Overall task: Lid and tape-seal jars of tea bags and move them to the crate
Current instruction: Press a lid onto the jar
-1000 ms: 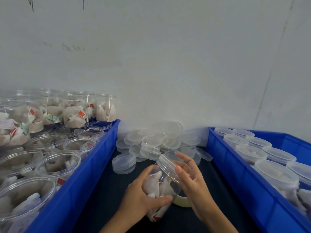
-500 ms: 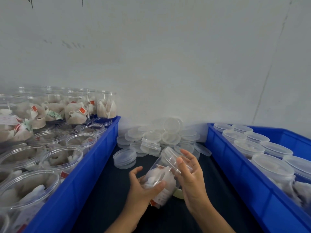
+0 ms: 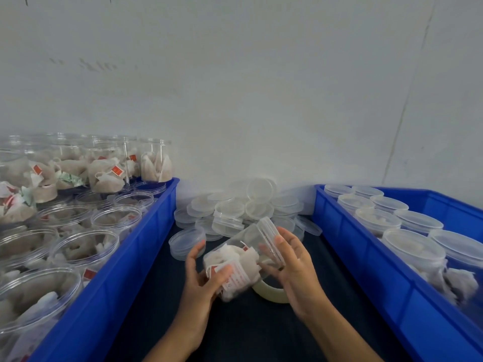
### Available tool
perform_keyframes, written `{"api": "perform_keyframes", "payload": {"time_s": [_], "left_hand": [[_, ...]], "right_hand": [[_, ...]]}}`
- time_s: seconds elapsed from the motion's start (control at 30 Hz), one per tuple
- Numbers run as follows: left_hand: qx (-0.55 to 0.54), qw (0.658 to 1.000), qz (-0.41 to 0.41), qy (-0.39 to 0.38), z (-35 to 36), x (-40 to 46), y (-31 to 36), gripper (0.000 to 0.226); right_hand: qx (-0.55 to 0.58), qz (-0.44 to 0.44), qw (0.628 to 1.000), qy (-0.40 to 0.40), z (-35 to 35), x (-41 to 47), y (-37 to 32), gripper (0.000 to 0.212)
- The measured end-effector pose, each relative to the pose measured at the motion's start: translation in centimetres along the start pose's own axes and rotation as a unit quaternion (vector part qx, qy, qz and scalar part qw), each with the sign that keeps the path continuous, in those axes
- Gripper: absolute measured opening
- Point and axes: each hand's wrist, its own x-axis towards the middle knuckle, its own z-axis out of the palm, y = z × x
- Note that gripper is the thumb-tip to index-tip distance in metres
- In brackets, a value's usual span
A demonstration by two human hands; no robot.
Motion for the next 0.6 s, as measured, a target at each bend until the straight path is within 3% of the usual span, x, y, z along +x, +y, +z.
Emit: {"api": "perform_keyframes", "payload": {"time_s": [0.17, 0.37, 0.47, 0.6], "left_hand": [[0.02, 1.0, 0.008, -0.019, 0.3, -0.2, -0.2, 0.076], [0.033, 0.999, 0.016, 0.016, -0.2, -0.1, 0.3, 0.054], [0.026, 1.0, -0.003, 0.014, -0.4, 0.3, 0.3, 0.062], [0.047, 0.999, -0.016, 0.016, -0.2, 0.8, 0.7, 0.056]], "right_hand": [[-0.082, 0.007, 0.994, -0.071, -0.6, 0.1, -0.4, 0.055], [-0.167, 0.015, 0.974, -0.15, -1.1, -0.1, -0.6, 0.066], [-0.176, 0.026, 0.976, -0.123, 0.1, -0.3, -0.4, 0.065], [-0.178, -0.03, 0.982, -0.055, 1.2, -0.7, 0.5, 0.045]]}}
